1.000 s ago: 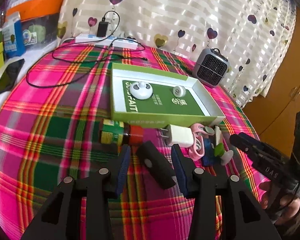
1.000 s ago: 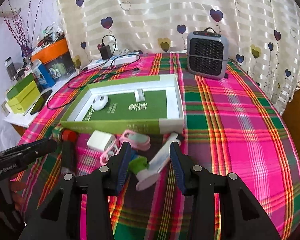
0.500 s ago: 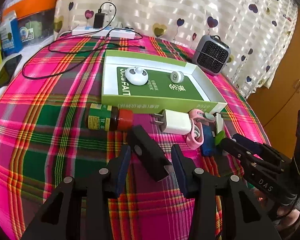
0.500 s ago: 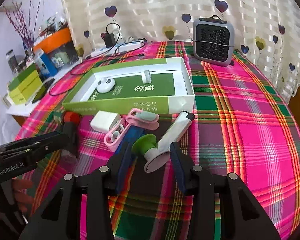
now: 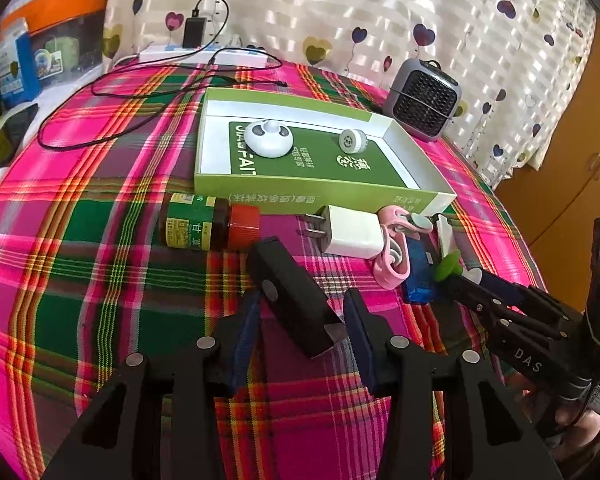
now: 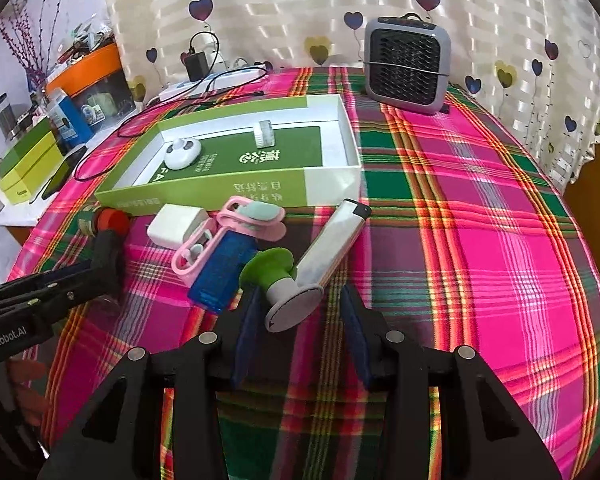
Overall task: Organize rigid objects
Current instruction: 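Reach the left tool to the black rectangular device while the right tool reaches the green-white roller, then close the left tool on the black device while the right tool grasps the green-white roller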
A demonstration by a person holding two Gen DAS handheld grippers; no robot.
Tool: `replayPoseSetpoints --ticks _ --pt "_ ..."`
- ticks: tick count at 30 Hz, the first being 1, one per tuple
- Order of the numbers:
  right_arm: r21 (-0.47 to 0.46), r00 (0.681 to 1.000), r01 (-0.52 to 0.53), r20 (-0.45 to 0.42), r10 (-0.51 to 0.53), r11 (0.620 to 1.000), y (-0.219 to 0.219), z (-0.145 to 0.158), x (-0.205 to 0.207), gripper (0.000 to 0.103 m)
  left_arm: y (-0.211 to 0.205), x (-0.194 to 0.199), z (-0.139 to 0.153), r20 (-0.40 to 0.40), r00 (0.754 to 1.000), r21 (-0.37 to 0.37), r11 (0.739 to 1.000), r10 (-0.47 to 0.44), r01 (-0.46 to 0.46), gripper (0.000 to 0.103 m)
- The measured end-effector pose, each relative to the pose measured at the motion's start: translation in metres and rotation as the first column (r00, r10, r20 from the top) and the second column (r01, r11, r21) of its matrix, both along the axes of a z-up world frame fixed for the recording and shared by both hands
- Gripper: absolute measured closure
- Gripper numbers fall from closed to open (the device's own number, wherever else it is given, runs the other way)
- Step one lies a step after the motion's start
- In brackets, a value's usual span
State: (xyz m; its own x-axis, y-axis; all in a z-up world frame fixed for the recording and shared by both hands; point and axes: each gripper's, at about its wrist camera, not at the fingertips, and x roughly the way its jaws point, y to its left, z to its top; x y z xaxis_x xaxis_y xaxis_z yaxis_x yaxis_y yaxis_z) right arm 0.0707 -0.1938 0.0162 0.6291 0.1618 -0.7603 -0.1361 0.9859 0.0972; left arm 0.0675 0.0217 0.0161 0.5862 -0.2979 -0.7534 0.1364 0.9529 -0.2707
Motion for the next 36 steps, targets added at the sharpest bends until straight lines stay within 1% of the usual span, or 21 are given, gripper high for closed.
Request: replayPoseSetpoints --ticks 5,11,12,15,19,23,28,31,33,36 --pt "-0.021 1.000 0.028 -0.015 -0.028 0.999 -0.010 -0.005 -0.007 0.061 0.004 -0.001 0.000 0.000 1.000 0.002 1.000 0.003 -0.003 0.060" --pt "-0.006 0.996 0.087 -0.018 -0.087 0.996 -0.031 -0.004 -0.012 0.061 0.012 -0.001 -0.004 -0.007 1.000 0.008 1.000 0.018 -0.018 0.060" --pt "0.009 0.996 0.092 -0.014 -0.092 0.996 -0.035 -0.003 -0.013 0.061 0.013 -0.001 -0.005 -0.011 1.000 0.008 1.000 0.020 -0.020 0.060" --pt "0.026 0.998 0.067 0.000 -0.067 0.997 -0.034 0.001 -0.016 0.061 0.016 -0.002 -0.006 -0.008 1.000 0.004 1.000 0.020 -0.020 0.060" --pt "0.043 1.000 0.005 0.027 -0.007 0.999 -0.027 0.006 -0.024 0.061 0.018 -0.002 -0.006 -0.011 1.000 0.004 1.000 0.023 -0.023 0.060" --pt "0.075 0.998 -0.046 0.034 0.043 0.996 -0.020 0.008 -0.028 0.061 0.019 -0.003 -0.005 -0.010 1.000 0.003 1.000 0.014 -0.014 0.060" --pt "0.077 0.998 -0.050 0.028 0.048 0.996 -0.010 0.004 -0.018 0.061 0.012 0.001 -0.005 -0.002 1.000 0.045 0.999 -0.001 0.002 0.060" --pt "0.032 0.999 -0.047 0.023 0.046 0.998 -0.003 0.001 -0.013 0.061 0.007 0.004 -0.005 -0.009 1.000 0.049 0.999 -0.003 0.003 0.060" --pt "0.018 1.000 -0.027 0.015 0.027 0.999 -0.003 0.000 -0.009 0.061 0.006 0.006 -0.005 -0.005 1.000 0.060 0.998 0.003 -0.003 0.060" --pt "0.027 1.000 -0.002 0.008 0.002 1.000 -0.007 0.000 -0.003 0.061 0.005 0.011 -0.005 -0.006 1.000 0.065 0.998 0.004 -0.004 0.060"
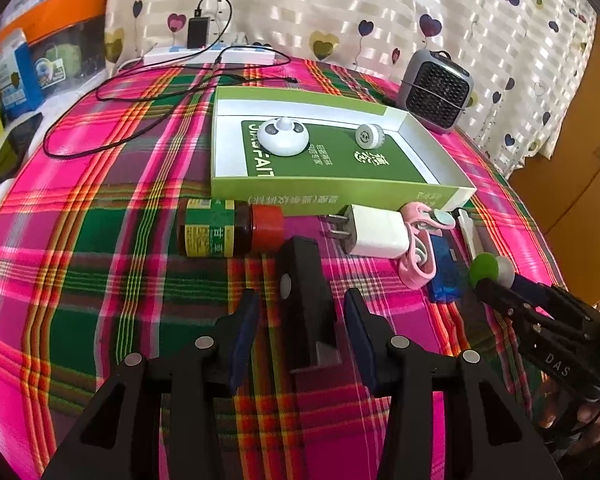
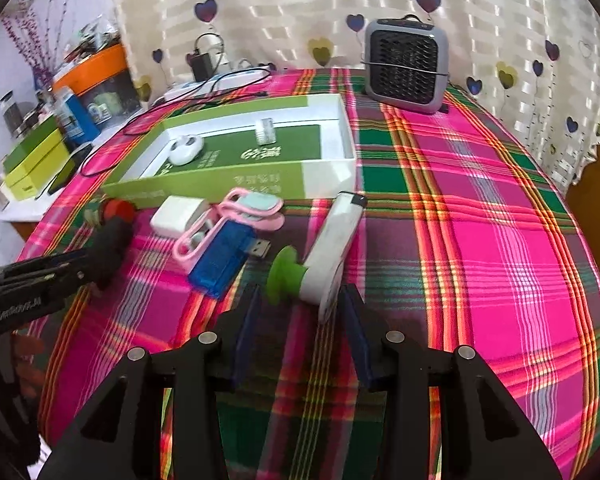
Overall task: Organize rigid objects
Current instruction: 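Close the left tool on the black device while the right tool grasps the green-white roller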
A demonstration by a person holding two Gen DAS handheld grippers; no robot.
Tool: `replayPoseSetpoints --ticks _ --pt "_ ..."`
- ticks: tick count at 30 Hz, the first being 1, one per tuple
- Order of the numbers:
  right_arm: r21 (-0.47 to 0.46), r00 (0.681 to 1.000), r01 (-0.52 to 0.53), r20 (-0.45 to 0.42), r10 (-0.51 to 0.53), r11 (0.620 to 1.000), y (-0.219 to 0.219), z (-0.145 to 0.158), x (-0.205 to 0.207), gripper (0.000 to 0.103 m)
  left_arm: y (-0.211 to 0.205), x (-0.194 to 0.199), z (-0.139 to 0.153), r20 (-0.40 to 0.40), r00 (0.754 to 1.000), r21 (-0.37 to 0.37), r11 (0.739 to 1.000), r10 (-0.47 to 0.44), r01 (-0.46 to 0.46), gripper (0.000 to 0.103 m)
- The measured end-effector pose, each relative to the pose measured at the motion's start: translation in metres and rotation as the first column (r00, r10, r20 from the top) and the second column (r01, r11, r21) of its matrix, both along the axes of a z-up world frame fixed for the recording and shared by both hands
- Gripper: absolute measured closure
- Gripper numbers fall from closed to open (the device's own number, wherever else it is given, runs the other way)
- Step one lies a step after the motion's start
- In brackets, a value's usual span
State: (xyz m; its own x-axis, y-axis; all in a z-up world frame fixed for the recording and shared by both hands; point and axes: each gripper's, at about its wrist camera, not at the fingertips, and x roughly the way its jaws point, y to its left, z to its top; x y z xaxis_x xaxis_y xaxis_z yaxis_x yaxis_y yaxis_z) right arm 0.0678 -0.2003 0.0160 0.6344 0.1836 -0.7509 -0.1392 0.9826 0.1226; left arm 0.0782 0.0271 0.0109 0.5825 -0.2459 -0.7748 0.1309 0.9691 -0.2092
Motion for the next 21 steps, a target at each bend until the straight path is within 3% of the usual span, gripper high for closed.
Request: replayPoseSetpoints --ticks 21 --pt "0.020 0.999 0.033 -0.018 -0.032 0.999 -0.0077 -0.0021 0.0060 0.062 0.0023 0.0025 -0.0020 0.017 1.000 -0.004 1.000 0.002 -0.002 0.064"
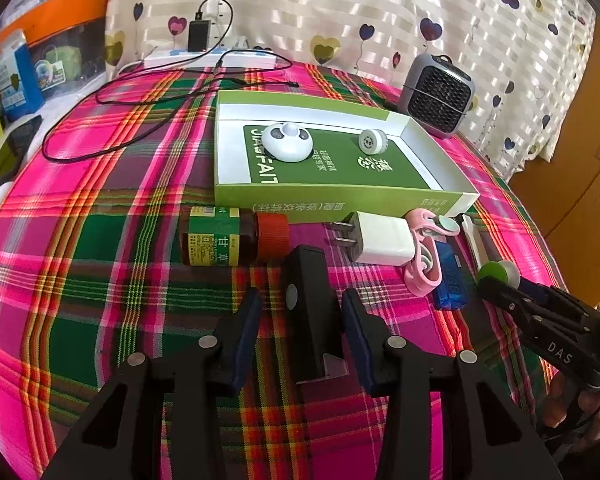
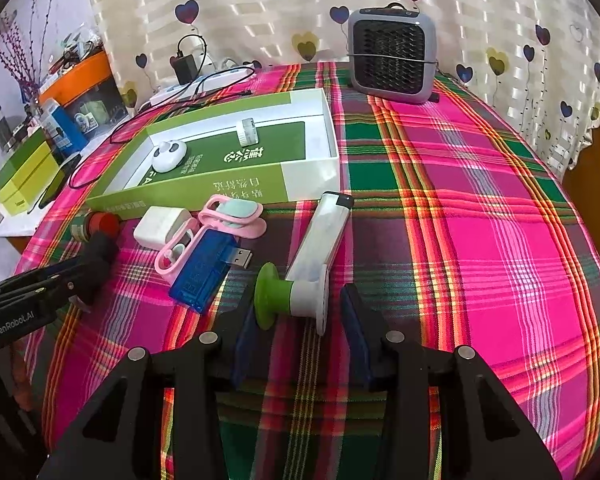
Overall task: Organize rigid objects
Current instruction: 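Close the left tool on the black device while the right tool grasps the green-white roller, then lift and carry the black device with the left tool while the right tool carries the roller to the box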
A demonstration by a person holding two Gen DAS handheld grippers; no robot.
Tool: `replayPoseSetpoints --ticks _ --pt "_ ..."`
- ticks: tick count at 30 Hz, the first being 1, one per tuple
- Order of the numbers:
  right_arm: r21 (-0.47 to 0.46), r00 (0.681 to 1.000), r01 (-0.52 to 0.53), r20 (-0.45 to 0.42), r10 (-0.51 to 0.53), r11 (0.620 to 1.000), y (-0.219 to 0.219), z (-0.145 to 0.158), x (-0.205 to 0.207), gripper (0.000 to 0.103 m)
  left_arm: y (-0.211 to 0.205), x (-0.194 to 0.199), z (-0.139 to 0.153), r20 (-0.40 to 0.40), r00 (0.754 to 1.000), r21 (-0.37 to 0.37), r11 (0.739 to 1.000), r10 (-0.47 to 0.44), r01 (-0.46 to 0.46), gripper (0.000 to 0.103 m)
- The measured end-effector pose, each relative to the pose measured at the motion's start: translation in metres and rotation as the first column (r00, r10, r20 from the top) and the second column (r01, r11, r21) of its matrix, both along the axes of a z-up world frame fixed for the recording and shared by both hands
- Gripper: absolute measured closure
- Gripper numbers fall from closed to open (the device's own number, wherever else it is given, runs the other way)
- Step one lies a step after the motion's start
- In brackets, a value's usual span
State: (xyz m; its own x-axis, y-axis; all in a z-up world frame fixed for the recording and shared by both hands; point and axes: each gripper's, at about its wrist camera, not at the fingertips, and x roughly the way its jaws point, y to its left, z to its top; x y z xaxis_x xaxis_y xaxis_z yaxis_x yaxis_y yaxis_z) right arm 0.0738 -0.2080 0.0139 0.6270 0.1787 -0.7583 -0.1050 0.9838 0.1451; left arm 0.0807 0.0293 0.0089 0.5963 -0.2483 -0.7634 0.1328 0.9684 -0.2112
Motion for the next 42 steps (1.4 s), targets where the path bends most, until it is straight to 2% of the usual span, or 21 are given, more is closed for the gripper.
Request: replayPoseSetpoints --ticks 2,7,10,32,42 --pt "0.003 1.000 -0.001 0.004 0.001 1.000 0.000 0.001 -0.001 0.069 0.000 0.000 0.000 0.001 1.000 0.001 1.000 0.002 -0.002 0.066" --pt "0.005 1.000 -0.001 0.011 0.001 1.000 0.000 0.001 -0.001 0.069 0.006 0.001 -0.001 -0.001 1.000 0.007 1.000 0.019 -0.019 0.081" --pt "0.012 1.000 0.001 0.014 -0.001 1.000 -0.001 0.002 -0.002 0.069 0.011 0.001 -0.001 -0.004 1.000 -0.015 1.000 0.020 -0.020 0.081" --pt "0.019 1.000 -0.009 0.022 0.009 1.000 0.000 0.004 -0.005 0.069 0.013 0.001 -0.001 -0.003 1.000 -0.006 1.000 0.021 -0.021 0.081" --pt "0.020 0.998 -0.029 0.050 0.028 0.999 0.003 0.012 -0.010 0.069 0.008 -0.009 0.013 0.023 1.000 -0.005 1.000 -0.008 0.008 0.081"
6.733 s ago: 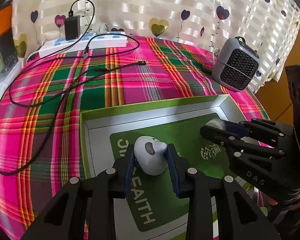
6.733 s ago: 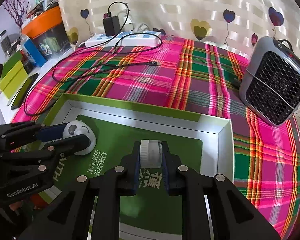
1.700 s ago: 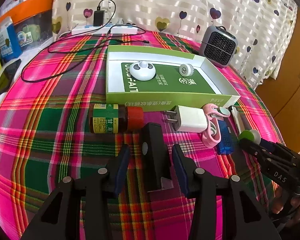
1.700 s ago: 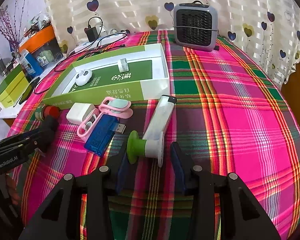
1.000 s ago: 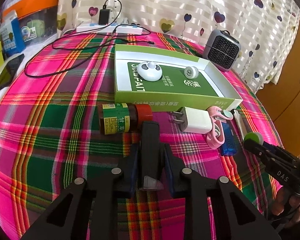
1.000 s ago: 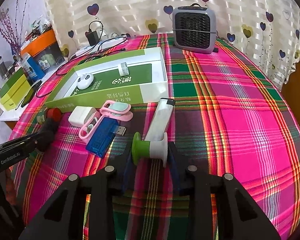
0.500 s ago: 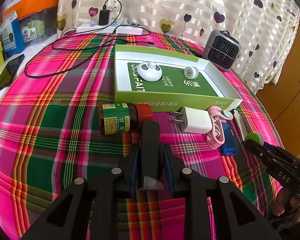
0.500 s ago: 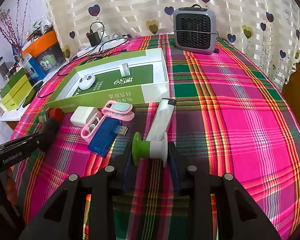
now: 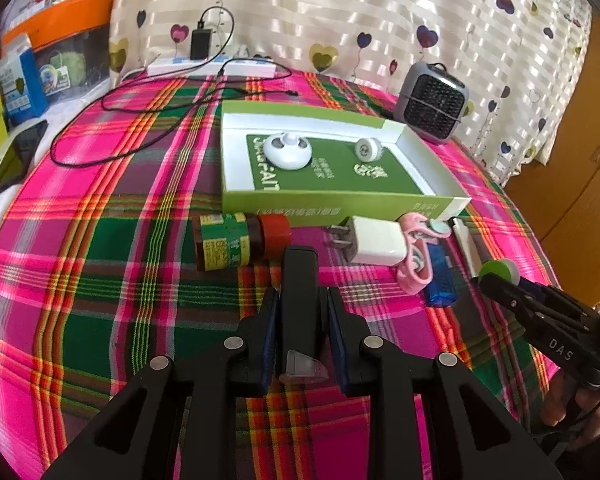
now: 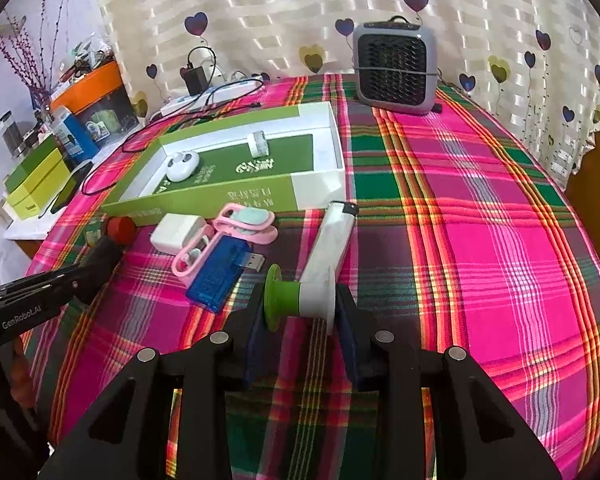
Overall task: Organize rigid objects
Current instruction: 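Lift and carry the black device with the left tool while the right tool carries the roller to the box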
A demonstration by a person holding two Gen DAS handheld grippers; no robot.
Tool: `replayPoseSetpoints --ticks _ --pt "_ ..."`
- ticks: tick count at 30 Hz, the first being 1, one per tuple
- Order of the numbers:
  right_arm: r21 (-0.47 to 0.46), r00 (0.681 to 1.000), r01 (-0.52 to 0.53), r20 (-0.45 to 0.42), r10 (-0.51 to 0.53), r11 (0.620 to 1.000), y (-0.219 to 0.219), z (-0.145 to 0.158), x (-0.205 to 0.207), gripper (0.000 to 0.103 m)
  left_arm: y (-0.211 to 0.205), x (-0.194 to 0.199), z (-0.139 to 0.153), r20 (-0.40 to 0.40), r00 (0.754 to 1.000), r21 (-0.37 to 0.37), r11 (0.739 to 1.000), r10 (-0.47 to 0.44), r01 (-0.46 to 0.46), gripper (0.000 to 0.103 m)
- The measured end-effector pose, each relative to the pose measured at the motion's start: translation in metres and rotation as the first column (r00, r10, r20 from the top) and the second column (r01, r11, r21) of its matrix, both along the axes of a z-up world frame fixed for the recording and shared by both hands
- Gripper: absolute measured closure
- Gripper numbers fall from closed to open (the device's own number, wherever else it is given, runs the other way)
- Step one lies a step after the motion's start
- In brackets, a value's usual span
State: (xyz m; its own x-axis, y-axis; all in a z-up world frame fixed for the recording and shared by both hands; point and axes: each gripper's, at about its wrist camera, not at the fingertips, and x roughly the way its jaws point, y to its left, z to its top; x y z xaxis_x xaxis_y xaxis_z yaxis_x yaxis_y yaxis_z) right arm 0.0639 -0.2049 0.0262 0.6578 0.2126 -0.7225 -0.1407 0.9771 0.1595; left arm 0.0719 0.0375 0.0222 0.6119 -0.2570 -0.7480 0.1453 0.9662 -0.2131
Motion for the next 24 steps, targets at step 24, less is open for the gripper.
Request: replayPoseSetpoints --ticks 24 --pt "0.003 0.997 -0.063 0.047 0.062 0.998 0.006 0.032 0.025 0.069 -0.020 0.022 0.029 0.044 0.996 -0.002 0.997 -0.081 0.082 0.081"
